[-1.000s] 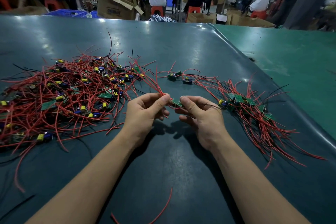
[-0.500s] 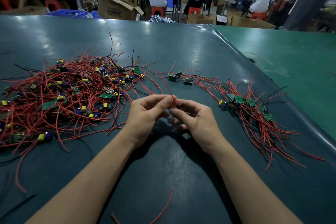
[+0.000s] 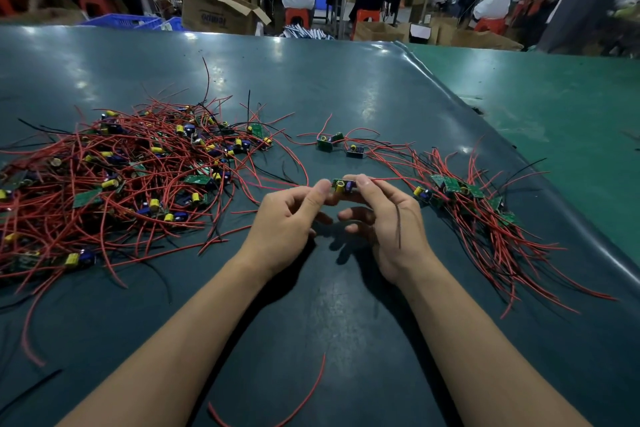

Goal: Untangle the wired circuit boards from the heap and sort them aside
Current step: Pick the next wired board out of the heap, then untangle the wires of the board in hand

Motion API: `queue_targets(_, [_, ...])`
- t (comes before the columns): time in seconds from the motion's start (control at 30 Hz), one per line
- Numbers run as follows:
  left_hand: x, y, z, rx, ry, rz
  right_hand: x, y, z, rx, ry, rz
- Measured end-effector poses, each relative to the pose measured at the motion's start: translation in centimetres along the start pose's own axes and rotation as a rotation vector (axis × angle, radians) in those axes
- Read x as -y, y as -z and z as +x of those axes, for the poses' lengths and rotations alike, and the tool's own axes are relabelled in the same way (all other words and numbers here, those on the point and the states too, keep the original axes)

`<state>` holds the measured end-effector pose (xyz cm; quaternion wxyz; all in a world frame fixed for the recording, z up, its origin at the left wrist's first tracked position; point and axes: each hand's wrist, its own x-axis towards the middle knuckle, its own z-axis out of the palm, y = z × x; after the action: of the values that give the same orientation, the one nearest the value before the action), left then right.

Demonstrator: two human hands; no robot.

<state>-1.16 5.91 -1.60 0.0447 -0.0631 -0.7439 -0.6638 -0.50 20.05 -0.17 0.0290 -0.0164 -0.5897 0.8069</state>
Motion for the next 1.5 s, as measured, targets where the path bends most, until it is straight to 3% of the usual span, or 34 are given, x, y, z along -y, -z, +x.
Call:
queue_targets(0.1, [0.0,0.2,0.3,-0.025,0.024,-0.069,0.2,-0.1,-0.1,0.047,-0.058,0.03])
queue_targets(0.33, [-0.4,1.0,0.4,-0.006,0.073,-0.479,0.1,-0.4,-0.2,0.094,-0.146,0.071])
queue_targets(0.63, [-0.2,1.0,0.5,0.049,0.104,-0.449,-0.5,-0.5,0.1,-0.066,-0.012,-0.033])
queue_targets(0.8, [-0.2,1.0,0.7,-0.013,0.135,-0.499,-0.4,-0.3,0.2,-0.052,-0.038,0.005])
queue_targets(1.03, [0.0,1.1,0.6,0.025,0.136,-0.431,-0.6,-0.1,0.1,0.01,0.0,-0.062])
queue_targets(1.2, [-0.1,1.0,0.7,0.009,0.126,-0.48,-0.7,-0.2,0.6,-0.131,0.037,-0.003])
queue_targets(1.37, [-0.1,2.0,1.6,-0.182,0.145,-0.6,0.8,2.1,1.9,-0.394,0.024,0.312])
queue_targets(1.43, [-0.2,2.1,1.6,-0.203,0.143,-0.623,0.8,2.1,1.6,-0.336,-0.007,0.235])
queue_targets(1.5, [-0.2,1.9,1.4,-0.166,0.125,-0.594,0.1,1.0,0.8,-0.147,-0.081,0.081])
